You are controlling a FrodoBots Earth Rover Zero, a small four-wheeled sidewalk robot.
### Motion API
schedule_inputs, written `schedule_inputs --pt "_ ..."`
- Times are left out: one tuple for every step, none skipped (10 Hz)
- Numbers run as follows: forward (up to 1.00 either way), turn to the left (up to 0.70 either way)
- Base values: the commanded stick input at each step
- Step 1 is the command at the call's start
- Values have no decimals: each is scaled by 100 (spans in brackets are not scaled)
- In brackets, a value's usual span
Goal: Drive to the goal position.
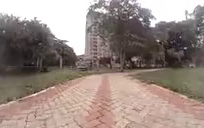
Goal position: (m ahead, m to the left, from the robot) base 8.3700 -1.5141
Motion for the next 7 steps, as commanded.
schedule_inputs --pt "70 -34" --pt "70 -16" --pt "70 0" --pt "70 0" --pt "70 0" --pt "70 0" --pt "70 0"
